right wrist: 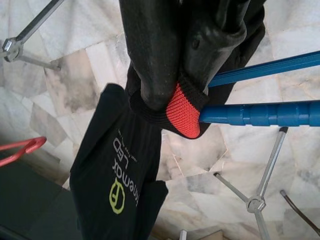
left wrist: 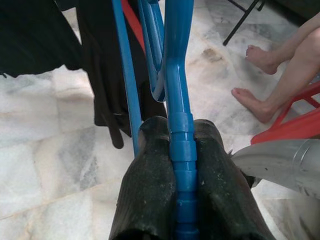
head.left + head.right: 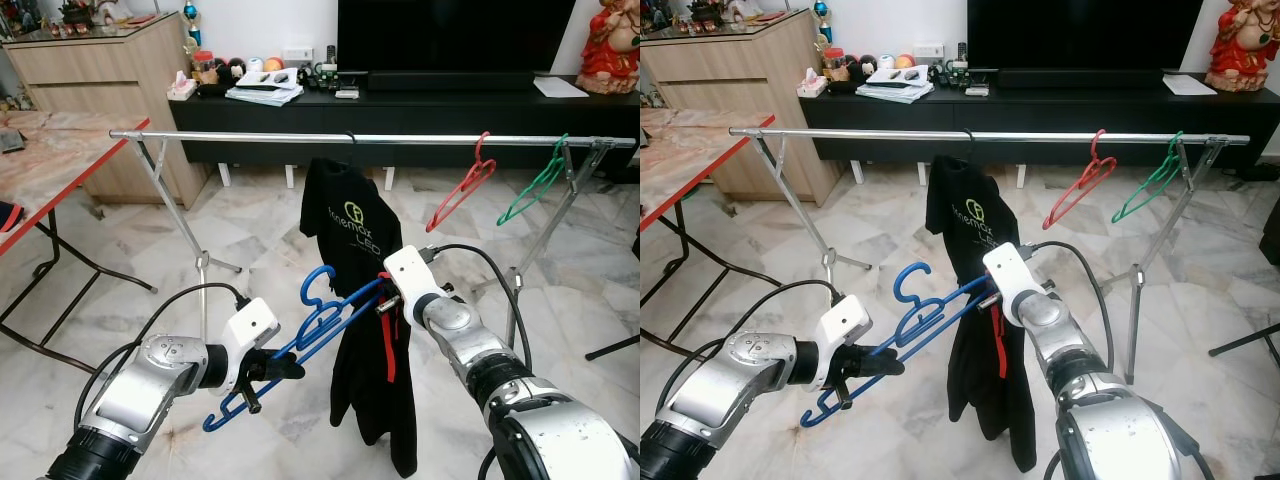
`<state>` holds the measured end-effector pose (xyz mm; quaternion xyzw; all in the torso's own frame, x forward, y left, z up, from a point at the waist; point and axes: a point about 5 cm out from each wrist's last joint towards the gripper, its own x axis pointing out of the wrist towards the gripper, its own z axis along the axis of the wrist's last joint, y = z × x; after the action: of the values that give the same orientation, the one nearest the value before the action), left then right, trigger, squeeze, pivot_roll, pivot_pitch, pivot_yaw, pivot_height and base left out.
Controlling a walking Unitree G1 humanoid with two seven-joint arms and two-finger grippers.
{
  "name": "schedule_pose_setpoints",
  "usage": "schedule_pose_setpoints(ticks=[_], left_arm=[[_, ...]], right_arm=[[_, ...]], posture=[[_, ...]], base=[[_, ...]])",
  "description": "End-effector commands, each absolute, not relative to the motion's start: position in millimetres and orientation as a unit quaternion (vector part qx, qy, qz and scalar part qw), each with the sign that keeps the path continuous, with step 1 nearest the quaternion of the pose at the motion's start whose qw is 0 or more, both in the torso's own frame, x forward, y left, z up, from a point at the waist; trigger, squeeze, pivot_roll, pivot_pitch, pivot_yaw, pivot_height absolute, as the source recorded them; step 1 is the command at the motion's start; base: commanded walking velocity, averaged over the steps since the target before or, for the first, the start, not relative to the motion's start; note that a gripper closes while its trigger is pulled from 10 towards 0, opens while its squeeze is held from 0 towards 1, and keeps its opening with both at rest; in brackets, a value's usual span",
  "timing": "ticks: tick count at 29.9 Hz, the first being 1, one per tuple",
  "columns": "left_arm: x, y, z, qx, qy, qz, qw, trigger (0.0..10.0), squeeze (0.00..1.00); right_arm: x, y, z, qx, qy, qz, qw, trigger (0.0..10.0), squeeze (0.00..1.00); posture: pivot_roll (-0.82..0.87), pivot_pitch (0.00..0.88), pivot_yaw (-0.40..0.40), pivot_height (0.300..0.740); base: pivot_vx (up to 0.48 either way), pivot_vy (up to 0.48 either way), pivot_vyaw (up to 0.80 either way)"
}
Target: Hang hanger
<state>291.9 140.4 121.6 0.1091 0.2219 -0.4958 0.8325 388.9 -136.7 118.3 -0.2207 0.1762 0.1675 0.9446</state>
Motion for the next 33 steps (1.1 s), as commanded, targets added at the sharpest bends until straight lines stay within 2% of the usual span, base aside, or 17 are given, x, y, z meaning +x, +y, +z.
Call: schedule_pose_setpoints(ticks=[1, 9, 16, 24, 33], left_arm=[[285, 139, 117, 0.116, 0.244, -0.520, 0.811, 10.0, 0.00], [281, 143, 115, 0.118, 0.259, -0.522, 0.804, 10.0, 0.00], [284, 148, 115, 0.125, 0.255, -0.504, 0.816, 10.0, 0.00], [301, 145, 125, 0.131, 0.212, -0.465, 0.850, 10.0, 0.00], [309, 147, 132, 0.134, 0.187, -0.436, 0.870, 10.0, 0.00]], right_arm=[[403, -131, 152, -0.225, 0.113, 0.154, 0.955, 10.0, 0.00], [406, -145, 160, -0.211, 0.108, 0.092, 0.967, 10.0, 0.00], [403, -156, 151, -0.202, 0.131, 0.074, 0.968, 10.0, 0.00], [401, -143, 145, -0.197, 0.138, 0.103, 0.965, 10.0, 0.00], [399, -142, 138, -0.188, 0.149, 0.103, 0.965, 10.0, 0.00]], posture=[[0.10, 0.016, 0.024, 0.740], [0.10, 0.021, 0.023, 0.740], [0.09, 0.030, 0.020, 0.740], [0.10, 0.030, 0.019, 0.740], [0.10, 0.033, 0.018, 0.740]], base=[[0.000, 0.000, 0.00], [0.000, 0.000, 0.00], [0.000, 0.000, 0.00], [0.000, 0.000, 0.00], [0.000, 0.000, 0.00]])
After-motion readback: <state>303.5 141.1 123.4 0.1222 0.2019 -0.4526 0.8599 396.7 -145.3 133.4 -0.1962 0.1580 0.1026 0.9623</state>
